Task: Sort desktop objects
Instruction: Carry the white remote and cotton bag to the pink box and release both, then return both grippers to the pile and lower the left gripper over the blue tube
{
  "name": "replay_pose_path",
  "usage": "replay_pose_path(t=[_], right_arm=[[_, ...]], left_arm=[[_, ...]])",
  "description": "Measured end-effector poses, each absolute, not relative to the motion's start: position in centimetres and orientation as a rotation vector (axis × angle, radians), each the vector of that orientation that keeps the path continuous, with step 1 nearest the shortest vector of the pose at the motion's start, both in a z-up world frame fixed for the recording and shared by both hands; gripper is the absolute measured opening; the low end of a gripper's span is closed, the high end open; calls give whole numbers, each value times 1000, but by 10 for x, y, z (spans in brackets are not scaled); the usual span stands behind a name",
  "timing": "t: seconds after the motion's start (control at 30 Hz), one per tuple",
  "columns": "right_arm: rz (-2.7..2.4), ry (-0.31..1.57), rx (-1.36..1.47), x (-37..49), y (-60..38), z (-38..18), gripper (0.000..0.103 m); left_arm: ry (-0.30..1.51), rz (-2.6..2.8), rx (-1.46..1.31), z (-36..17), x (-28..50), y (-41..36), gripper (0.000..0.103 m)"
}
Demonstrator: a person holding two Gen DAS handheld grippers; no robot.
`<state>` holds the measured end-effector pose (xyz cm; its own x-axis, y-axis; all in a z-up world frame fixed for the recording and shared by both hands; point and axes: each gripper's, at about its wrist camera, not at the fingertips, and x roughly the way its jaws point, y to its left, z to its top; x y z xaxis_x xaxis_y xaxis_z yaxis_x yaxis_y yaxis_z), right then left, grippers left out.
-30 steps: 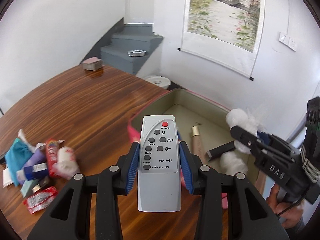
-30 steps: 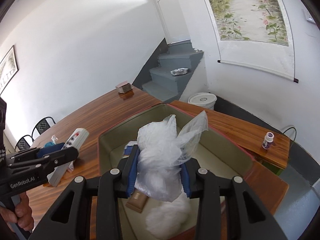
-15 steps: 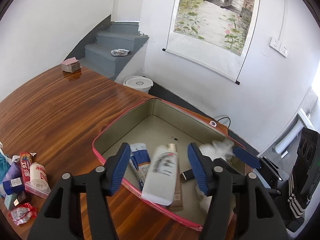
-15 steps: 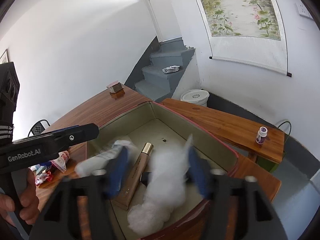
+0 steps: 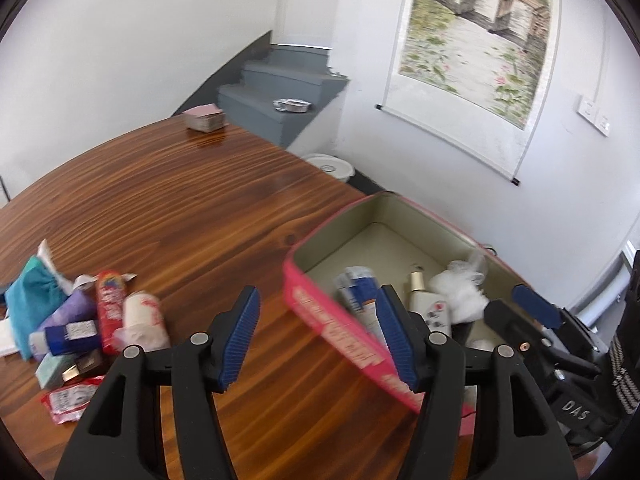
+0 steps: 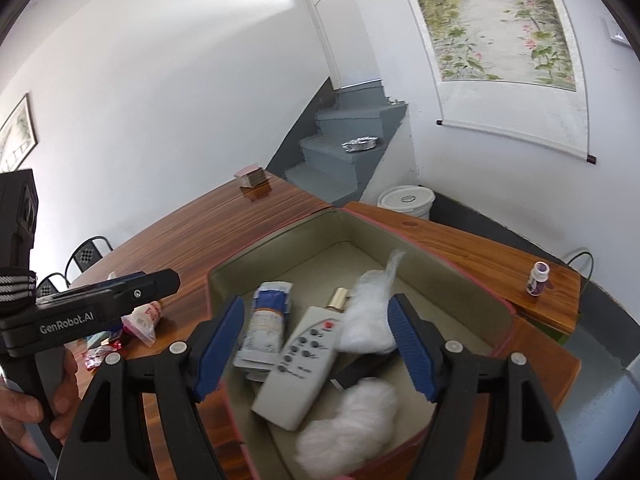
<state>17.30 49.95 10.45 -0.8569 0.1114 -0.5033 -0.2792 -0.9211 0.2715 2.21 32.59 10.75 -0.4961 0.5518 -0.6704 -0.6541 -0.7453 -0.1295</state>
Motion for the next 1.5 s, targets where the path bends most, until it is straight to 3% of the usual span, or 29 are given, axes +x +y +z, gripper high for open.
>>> replay_pose_path(t=[0.87,1.13,1.5], right_arm=[[3051,393,-943,110,378,95,79],[3127,301,-1039,65,337,88,79],[3101,341,-1090,30,333,76,79]], left_arm=[[63,2577,-1097,80,-43,147,64],[124,2602,-1104,76,-57,124,64],[-60,2472,-1215,53,-84,118,64]])
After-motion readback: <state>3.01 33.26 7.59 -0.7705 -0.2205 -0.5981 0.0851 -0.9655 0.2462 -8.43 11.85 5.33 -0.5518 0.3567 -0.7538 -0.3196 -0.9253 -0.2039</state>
